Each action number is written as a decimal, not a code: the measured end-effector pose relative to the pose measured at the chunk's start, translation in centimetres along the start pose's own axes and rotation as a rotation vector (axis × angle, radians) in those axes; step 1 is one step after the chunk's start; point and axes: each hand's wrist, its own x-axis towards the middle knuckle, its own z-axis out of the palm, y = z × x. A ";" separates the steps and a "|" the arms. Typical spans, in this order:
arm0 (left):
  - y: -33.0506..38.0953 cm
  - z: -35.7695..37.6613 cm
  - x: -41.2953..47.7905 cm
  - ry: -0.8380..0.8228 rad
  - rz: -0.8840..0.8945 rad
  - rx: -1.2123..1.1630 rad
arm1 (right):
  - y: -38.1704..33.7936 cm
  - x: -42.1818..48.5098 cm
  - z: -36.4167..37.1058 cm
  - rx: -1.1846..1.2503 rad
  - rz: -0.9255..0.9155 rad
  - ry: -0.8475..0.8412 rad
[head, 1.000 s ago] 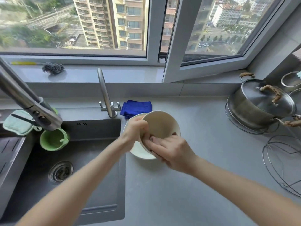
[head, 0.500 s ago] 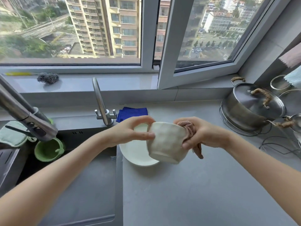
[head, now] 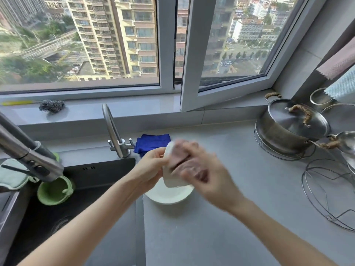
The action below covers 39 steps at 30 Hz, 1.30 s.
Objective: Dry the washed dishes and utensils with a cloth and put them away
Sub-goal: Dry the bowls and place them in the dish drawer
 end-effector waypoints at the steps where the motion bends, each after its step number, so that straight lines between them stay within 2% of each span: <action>1: 0.1 0.4 -0.1 0.031 -0.010 -0.008 | 0.3 -0.4 1.9 -0.177 -0.072 -0.040; 3: -0.1 0.6 -0.2 0.046 -0.023 -0.048 | 0.9 0.0 3.8 -0.300 -0.139 -0.021; 7: 1.1 -0.1 -0.6 -0.033 0.044 -0.089 | 0.7 2.5 2.3 -0.133 -0.100 -0.007; 9: 1.7 -0.2 -0.6 -0.084 0.116 -0.105 | 0.0 4.0 1.0 0.048 0.010 -0.108; 11: 2.2 -0.1 -0.7 -0.115 0.177 -0.078 | -0.8 5.4 -0.2 0.329 0.105 -0.193; 13: 2.3 -0.1 -0.7 -0.143 0.194 -0.081 | -0.9 6.6 -1.2 0.596 0.207 -0.213; 17: 2.8 0.0 -0.9 -0.089 0.221 -0.130 | -0.8 6.8 -1.8 0.861 0.460 -0.113; 18: 2.7 0.1 -0.9 -0.090 0.229 -0.137 | -1.1 6.6 -1.4 0.886 0.467 -0.065; 19: 2.6 0.2 -0.9 -0.085 0.234 -0.135 | -1.3 6.0 -1.0 0.842 0.416 -0.027; 20: 2.5 0.4 -1.0 -0.072 0.239 -0.128 | -1.4 5.4 -0.5 0.663 0.315 0.007; 22: 2.3 0.8 -1.1 -0.035 0.249 -0.134 | -1.8 4.9 0.6 0.134 0.119 0.059; 23: 2.2 0.9 -1.2 -0.034 0.258 -0.141 | -2.1 5.1 0.7 0.081 0.114 0.048; 25: 2.2 0.8 -1.3 -0.074 0.270 -0.140 | -2.6 6.2 -0.1 0.442 0.256 0.001; 27: 2.3 0.6 -1.5 -0.089 0.235 -0.164 | -2.1 6.9 -0.9 0.768 0.441 0.044; 29: 2.5 0.8 -1.8 -0.064 0.227 -0.207 | -1.3 6.8 -1.1 0.972 0.579 0.115; 33: 3.2 2.0 -1.9 0.112 0.216 -0.374 | -1.4 4.3 1.0 1.222 0.659 0.306; 36: 3.6 3.6 -1.4 0.214 0.205 -0.459 | -3.0 3.4 3.7 1.223 0.572 0.489; 37: 3.5 4.2 -1.3 0.227 0.172 -0.495 | -3.6 3.2 4.5 1.122 0.491 0.602; 39: 3.4 5.6 -1.4 0.204 0.056 -0.586 | -4.3 2.7 5.7 0.657 0.296 0.770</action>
